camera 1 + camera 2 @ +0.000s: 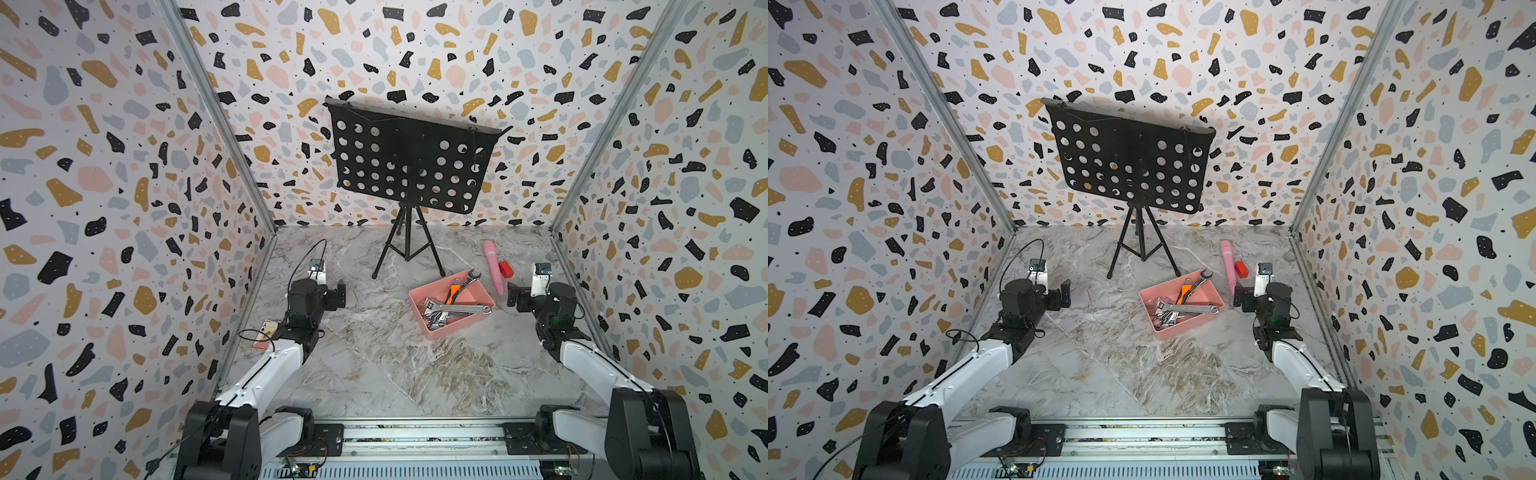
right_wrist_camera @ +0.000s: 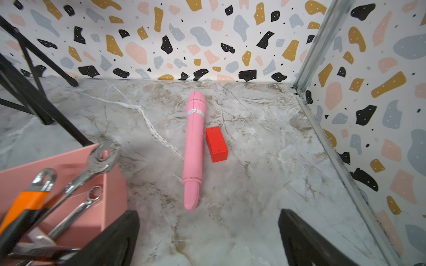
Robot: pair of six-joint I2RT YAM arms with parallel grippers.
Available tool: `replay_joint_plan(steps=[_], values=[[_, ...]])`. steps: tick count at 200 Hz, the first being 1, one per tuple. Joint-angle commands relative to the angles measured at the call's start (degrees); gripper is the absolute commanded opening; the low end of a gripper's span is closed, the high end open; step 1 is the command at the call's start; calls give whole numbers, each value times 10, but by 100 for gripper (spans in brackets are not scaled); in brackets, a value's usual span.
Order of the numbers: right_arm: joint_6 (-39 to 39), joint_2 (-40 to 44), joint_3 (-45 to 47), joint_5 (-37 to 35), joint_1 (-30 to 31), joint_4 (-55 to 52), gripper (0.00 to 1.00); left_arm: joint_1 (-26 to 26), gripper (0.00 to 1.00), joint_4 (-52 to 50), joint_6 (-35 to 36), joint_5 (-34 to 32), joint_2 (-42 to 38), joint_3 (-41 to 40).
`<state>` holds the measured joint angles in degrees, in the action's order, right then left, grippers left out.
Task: Take out the wrench from the storage box
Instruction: Adjust the storage box at the center of the board.
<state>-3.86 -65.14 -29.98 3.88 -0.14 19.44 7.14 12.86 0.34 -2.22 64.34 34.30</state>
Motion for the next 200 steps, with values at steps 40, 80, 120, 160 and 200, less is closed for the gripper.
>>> replay_joint_plan(steps=[40, 80, 120, 160, 200], values=[[-202, 73, -168, 87, 13, -441, 98, 5, 99, -249, -51, 222, 6, 158], [-372, 114, -190, 58, 86, -541, 98, 22, 97, -367, -80, 281, 58, 246], [-463, 106, -223, 20, 141, -590, 97, 47, 94, -406, -91, 326, 74, 280], [-580, 48, -245, -37, 240, -609, 90, 93, 94, -404, -99, 315, 78, 259], [-667, -59, -301, -56, 314, -630, 80, 144, 94, -395, -122, 264, 76, 240]])
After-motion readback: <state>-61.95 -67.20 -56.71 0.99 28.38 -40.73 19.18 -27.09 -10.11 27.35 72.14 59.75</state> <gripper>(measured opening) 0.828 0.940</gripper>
